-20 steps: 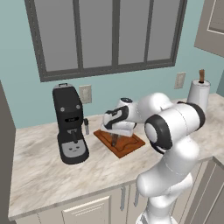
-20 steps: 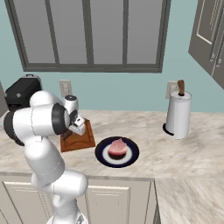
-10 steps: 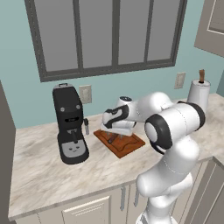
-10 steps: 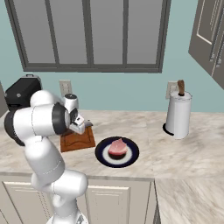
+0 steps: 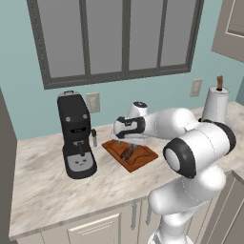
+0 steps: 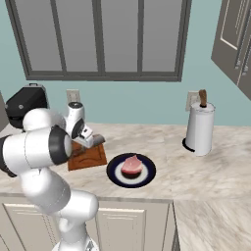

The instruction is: Pick up the knife from the drawer and place it on the cutting board. Then place the meat from the plate to the cutting board.

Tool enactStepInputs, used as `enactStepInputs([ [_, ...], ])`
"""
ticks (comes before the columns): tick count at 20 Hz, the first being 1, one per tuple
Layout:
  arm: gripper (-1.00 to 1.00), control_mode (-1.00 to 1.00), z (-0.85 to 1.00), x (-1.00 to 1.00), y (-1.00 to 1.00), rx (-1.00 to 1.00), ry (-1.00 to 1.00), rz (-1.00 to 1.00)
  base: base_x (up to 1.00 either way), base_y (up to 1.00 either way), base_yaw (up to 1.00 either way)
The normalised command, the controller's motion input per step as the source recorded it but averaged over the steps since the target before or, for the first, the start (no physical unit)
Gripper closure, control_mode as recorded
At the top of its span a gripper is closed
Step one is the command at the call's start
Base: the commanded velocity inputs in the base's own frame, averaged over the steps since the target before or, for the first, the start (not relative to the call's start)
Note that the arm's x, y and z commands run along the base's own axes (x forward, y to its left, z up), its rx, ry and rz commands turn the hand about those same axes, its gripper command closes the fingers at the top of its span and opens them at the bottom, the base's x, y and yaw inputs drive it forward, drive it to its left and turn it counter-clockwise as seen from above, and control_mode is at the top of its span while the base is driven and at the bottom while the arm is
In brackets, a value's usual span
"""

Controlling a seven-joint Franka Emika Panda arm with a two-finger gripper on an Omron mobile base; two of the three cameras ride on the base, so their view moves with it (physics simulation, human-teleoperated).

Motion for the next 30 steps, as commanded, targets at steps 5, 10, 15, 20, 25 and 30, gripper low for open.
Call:
enactStepInputs([
  [5,-1.00,-1.00,0.50,-0.20,-0.22,0.00,-0.05,0.00,0.00,0.00,0.00],
  [10,-1.00,-1.00,0.21,-0.26,-0.42,0.00,0.00,-0.03,0.00,0.00,0.00],
  [15,-1.00,-1.00,0.07,-0.25,-0.56,0.00,0.00,-0.04,0.00,0.00,0.00],
  [20,-1.00,-1.00,0.01,-0.27,-0.62,0.00,0.00,-0.06,0.00,0.00,0.00],
  [25,-1.00,-1.00,0.00,-0.26,-0.63,0.00,0.01,-0.04,0.00,0.00,0.00],
  [30,-1.00,-1.00,0.00,-0.23,-0.62,0.00,0.01,-0.04,0.00,0.00,0.00],
])
